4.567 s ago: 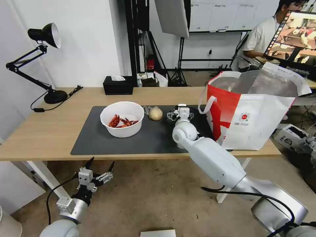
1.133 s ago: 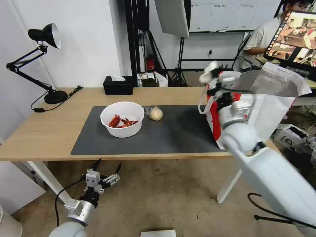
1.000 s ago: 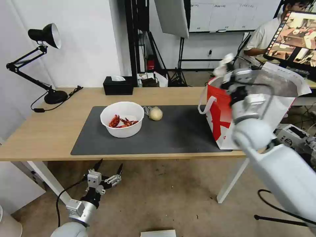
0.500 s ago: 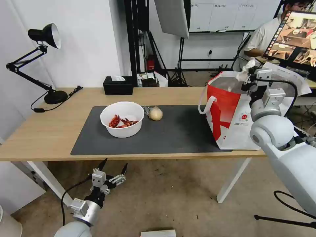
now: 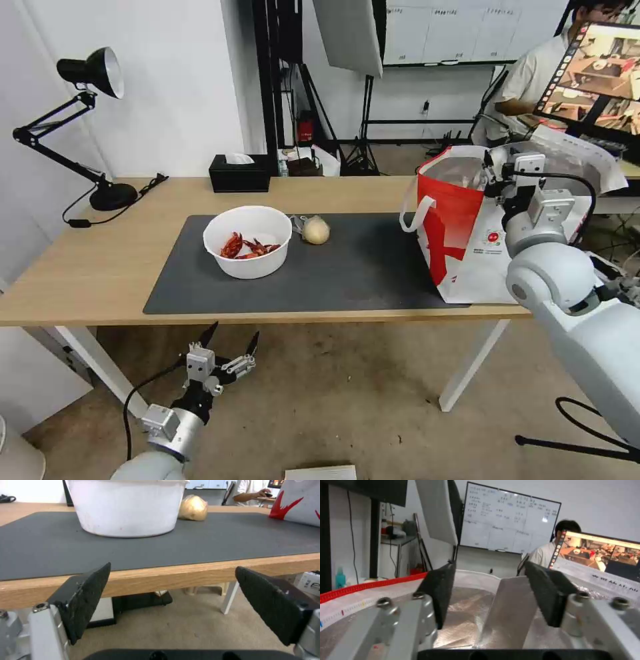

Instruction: Pick up the trash from the table and place it into the takeout bag.

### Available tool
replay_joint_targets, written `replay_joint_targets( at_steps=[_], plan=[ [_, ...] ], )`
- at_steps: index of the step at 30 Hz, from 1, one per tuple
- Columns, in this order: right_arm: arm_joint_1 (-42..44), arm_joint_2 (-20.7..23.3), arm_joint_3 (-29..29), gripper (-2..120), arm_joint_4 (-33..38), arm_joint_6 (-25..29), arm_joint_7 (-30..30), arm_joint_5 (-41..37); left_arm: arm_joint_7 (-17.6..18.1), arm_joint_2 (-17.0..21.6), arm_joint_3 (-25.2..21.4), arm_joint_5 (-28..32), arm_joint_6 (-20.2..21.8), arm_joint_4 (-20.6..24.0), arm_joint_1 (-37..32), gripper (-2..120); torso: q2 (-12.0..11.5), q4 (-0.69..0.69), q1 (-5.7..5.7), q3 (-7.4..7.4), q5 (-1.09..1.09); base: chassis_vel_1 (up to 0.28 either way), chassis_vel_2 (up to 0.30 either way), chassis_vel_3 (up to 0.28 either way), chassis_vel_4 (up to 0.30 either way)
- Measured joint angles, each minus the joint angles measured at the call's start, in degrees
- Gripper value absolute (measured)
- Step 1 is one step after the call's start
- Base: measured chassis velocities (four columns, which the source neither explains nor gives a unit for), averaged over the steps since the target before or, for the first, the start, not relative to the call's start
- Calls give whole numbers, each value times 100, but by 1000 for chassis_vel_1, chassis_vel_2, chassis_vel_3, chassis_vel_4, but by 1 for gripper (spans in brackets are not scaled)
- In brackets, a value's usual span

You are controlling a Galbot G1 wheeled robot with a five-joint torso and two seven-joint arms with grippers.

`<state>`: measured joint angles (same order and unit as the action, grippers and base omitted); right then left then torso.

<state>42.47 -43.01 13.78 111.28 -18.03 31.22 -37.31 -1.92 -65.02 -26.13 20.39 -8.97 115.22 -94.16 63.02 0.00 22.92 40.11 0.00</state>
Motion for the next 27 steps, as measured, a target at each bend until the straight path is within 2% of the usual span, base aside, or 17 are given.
replay_joint_targets(
  at_steps=[1,4,5,8,11,27],
  plan=[
    [0,0,0,62,0,0,0,0,0,0,0,0,0,0,0,100,0,0,0,0,0,0,0,0,0],
    [27,22,21,77,41,-25,0,-91,2,10,-6,0,7,21,-4,100,0,0,0,0,0,0,0,0,0],
    [27,22,21,77,41,-25,0,-91,2,10,-6,0,7,21,-4,100,0,0,0,0,0,0,0,0,0],
    [59,28,37,92,66,-35,-2,-150,4,29,-6,7,19,43,13,100,0,0,0,0,0,0,0,0,0],
    [70,22,37,99,66,-34,-8,-152,4,44,4,18,27,44,37,100,0,0,0,0,0,0,0,0,0],
    [-38,-46,15,100,24,63,-61,-226,10,73,29,46,31,-4,105,100,0,0,0,0,0,0,0,0,0]
  ],
)
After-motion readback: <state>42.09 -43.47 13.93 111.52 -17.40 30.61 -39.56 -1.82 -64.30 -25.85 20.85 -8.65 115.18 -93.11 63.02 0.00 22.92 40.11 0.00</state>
